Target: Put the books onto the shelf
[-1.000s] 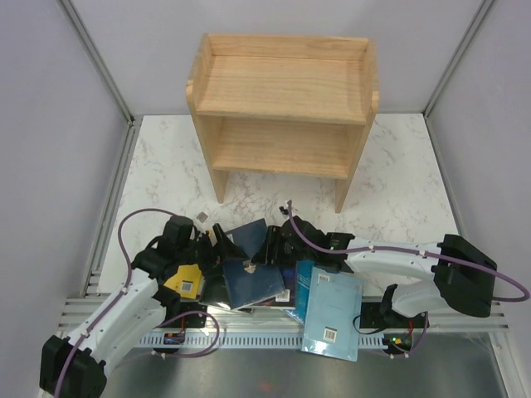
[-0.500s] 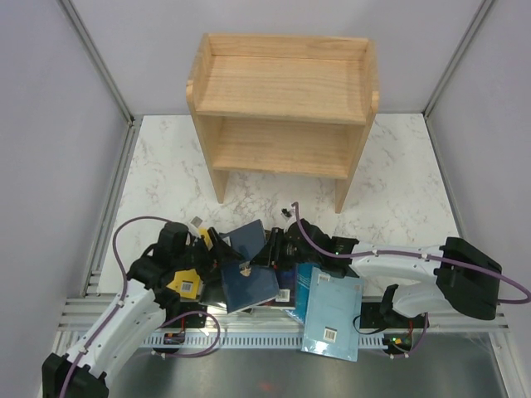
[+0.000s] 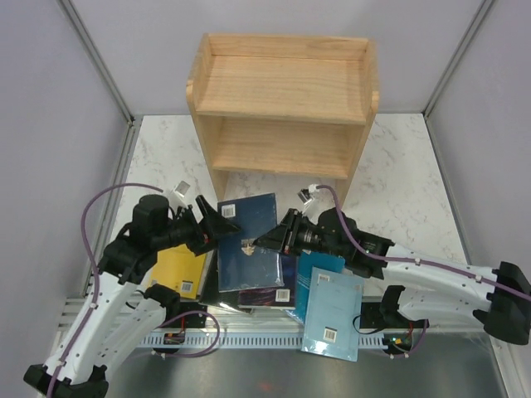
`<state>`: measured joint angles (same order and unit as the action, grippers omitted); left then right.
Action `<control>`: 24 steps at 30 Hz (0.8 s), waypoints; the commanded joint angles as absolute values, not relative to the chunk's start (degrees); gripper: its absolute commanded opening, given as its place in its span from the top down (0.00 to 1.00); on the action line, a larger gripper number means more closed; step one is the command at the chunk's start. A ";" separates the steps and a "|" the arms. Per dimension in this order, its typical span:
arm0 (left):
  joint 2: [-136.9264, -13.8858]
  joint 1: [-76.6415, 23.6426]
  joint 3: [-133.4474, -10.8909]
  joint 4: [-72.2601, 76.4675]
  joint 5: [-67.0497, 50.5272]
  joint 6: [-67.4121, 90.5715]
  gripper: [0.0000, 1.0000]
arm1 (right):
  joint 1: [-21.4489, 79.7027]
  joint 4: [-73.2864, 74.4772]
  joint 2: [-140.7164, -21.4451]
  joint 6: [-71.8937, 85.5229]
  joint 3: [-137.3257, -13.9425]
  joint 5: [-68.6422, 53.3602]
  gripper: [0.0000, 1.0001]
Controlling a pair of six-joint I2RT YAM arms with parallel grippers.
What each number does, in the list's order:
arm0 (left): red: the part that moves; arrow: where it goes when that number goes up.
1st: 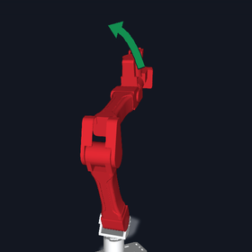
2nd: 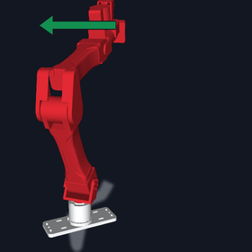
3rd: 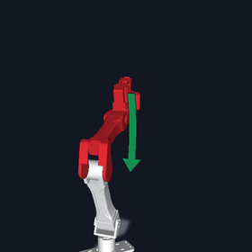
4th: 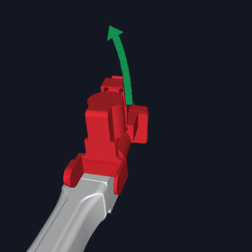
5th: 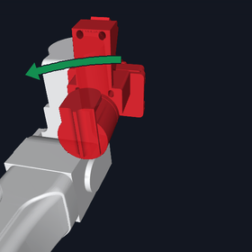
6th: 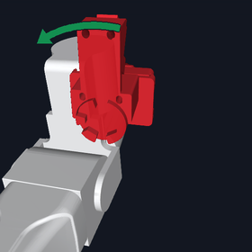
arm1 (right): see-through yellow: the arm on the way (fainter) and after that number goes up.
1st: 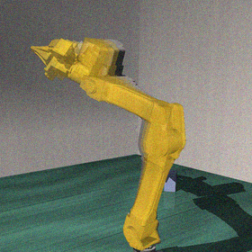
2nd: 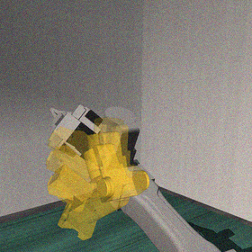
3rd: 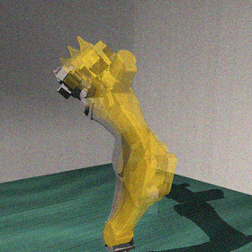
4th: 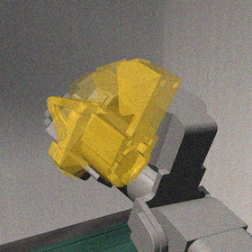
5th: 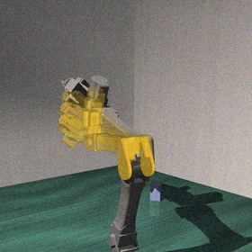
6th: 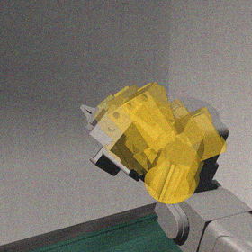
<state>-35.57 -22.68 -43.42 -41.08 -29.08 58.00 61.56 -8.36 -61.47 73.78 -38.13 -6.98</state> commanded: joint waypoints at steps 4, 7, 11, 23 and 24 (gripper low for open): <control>-37.18 -22.76 -57.55 -39.90 -31.81 55.72 0.05 | 58.62 -0.09 -53.88 72.69 -47.54 -4.93 1.00; -38.84 -22.85 -61.78 -39.90 -32.60 55.37 0.02 | 57.92 4.74 -53.53 71.55 -52.55 -4.40 1.00; -41.13 -22.85 -64.51 -39.38 -34.71 53.88 0.02 | 57.04 6.42 -53.53 70.93 -57.47 -3.43 1.00; -43.33 -22.76 -62.75 -39.38 -36.47 51.33 0.05 | 56.51 1.60 -56.16 73.39 -65.13 -5.27 1.00; -43.50 -22.85 -62.84 -39.37 -36.39 51.59 0.06 | 56.60 0.97 -56.42 73.82 -64.87 -5.62 1.00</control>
<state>-43.35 -22.70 -62.98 -39.83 -34.52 53.93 56.71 12.51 -56.75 71.18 -61.06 -4.27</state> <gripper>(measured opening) 0.948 0.324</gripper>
